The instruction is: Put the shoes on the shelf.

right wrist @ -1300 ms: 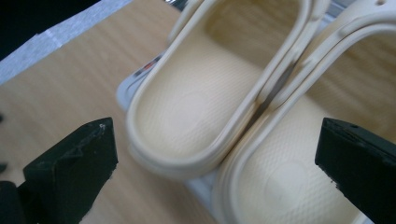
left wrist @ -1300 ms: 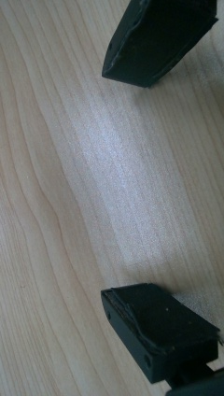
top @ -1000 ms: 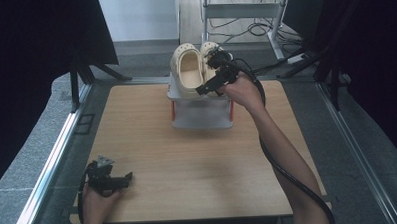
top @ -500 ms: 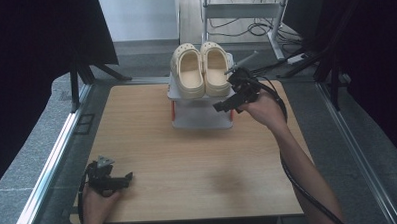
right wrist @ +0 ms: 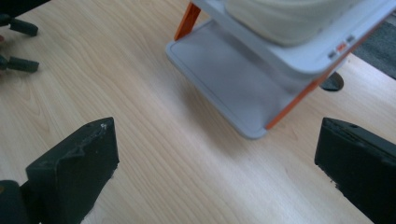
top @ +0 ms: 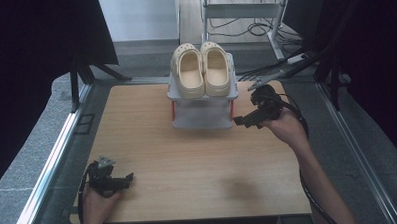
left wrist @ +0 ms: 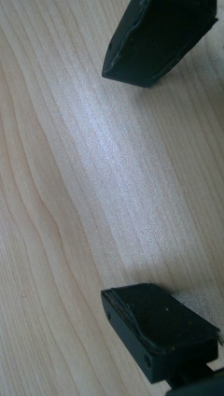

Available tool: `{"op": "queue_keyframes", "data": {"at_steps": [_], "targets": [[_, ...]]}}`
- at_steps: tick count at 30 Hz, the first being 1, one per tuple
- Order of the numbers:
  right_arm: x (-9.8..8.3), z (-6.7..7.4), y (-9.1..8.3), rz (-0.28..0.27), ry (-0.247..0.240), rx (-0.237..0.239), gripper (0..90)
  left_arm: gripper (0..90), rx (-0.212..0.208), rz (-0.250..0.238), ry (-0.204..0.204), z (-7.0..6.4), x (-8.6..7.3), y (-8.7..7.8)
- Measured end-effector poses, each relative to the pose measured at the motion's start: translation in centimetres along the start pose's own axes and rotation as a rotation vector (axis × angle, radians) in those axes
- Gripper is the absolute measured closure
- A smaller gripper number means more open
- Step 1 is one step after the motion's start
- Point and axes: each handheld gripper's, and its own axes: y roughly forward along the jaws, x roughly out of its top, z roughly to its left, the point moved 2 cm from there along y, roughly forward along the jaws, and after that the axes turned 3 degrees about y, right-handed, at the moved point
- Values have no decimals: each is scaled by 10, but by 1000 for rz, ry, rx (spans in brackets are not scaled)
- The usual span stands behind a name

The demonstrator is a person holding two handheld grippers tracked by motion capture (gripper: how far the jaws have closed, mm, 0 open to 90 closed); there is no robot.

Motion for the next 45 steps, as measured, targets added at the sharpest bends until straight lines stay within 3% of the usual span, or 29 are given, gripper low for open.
{"op": "queue_keyframes", "data": {"at_steps": [12,21,29,35,45], "targets": [[-57,-10,-6,9,11,-57,0,0,-11,0,10,-1,0,0],[-95,-9,3,-6,12,-69,0,0,-21,0,21,-3,1,0],[-129,-5,24,-7,42,-72,0,0,-22,0,22,-3,1,0],[-154,-2,44,-32,26,-94,0,0,-21,0,21,-4,1,0],[-196,8,85,-7,56,-54,0,0,-19,0,18,-4,1,0]]}}
